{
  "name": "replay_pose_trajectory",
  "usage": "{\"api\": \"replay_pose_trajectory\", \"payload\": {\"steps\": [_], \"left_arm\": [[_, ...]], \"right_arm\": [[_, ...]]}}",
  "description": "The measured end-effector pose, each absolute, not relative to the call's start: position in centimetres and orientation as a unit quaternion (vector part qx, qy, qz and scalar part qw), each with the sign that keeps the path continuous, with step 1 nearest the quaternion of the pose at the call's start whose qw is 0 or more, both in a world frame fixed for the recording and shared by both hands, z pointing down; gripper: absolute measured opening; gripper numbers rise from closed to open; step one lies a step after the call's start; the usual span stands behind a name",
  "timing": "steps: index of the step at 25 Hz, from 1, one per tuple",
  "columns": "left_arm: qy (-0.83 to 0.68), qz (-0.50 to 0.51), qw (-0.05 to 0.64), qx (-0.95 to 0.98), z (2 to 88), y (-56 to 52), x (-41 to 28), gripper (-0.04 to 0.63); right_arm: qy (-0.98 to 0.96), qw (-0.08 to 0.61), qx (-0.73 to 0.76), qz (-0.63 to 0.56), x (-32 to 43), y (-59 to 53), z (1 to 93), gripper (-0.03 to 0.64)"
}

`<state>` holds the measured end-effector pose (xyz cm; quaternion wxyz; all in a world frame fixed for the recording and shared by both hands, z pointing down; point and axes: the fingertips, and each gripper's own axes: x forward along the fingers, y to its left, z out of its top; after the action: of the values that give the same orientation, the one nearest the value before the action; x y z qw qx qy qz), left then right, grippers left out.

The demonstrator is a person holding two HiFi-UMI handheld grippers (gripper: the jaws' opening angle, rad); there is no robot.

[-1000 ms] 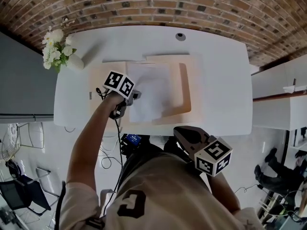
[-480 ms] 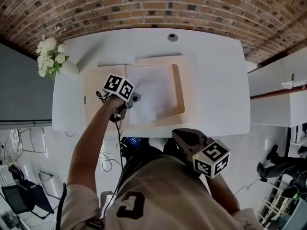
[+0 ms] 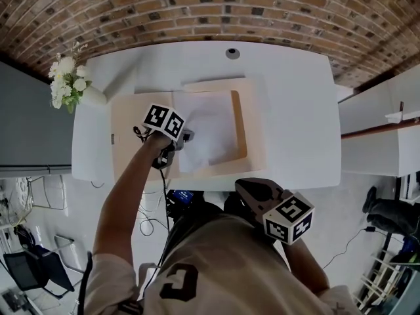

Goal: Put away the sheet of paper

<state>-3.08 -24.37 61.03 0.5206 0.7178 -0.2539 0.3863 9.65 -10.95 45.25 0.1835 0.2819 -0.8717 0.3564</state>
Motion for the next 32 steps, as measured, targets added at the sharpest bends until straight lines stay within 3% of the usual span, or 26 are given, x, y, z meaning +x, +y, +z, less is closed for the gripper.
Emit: {"api": "replay_pose_trajectory", "payload": {"steps": [32], "left_arm": [[-0.223, 0.332, 0.559, 0.726, 62.1, -25.7, 3.6, 0.017]], "right_arm": [[-0.867, 0.202, 0.27, 0.368, 11.6, -11.9, 46.2, 0.023]]}}
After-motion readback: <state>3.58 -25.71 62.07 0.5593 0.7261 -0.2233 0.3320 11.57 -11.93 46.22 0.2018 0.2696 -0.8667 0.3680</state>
